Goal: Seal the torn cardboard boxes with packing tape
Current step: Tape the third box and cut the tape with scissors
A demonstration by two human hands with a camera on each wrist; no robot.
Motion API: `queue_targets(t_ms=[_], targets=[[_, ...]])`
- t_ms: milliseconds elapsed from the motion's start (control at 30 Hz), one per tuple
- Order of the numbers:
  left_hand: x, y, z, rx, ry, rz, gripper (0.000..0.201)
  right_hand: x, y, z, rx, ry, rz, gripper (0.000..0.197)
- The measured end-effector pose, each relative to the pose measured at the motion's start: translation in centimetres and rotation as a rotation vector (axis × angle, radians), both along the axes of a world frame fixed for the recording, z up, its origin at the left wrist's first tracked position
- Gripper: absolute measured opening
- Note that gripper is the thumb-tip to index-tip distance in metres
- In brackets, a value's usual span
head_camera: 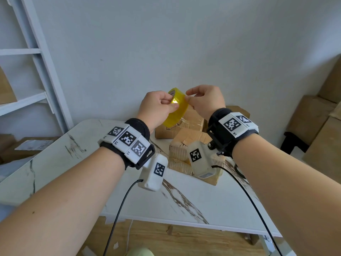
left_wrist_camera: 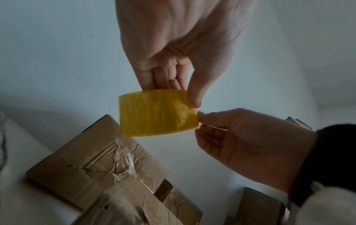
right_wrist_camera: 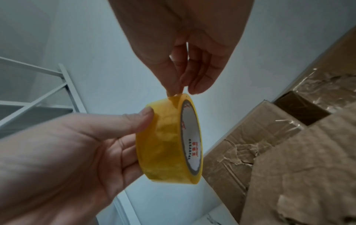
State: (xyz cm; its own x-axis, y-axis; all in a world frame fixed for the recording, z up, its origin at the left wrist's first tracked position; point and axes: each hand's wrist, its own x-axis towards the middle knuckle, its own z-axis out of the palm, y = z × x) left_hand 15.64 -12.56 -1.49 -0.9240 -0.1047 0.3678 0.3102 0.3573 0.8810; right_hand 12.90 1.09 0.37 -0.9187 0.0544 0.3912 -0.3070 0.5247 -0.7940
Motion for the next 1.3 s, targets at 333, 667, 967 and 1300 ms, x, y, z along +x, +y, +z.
queue_targets(t_ms=[333, 667, 967, 1300], targets=[[-0.1, -0.3, -0.1, -0.334, 0.078, 0.144, 0.029, 0.1, -0.2, 0.0, 0.367, 0.016, -0.128, 0.018], [0.7, -0.3, -0.1, -0.542, 0.123, 0.071, 0.025, 0.5, 0.1, 1.1, 0.642, -0.041, -0.182, 0.016], [0.4, -0.7, -0.3, -0.497, 0.098, 0.028, 0.019, 0.7, 0.5, 1.0, 0.645, -0.079, -0.104, 0.014], [-0.8, -1.9, -0.9, -0.417, -0.001, 0.056, 0.026, 0.5, 2.0, 1.1, -0.205, -0.158, 0.028, 0.011]])
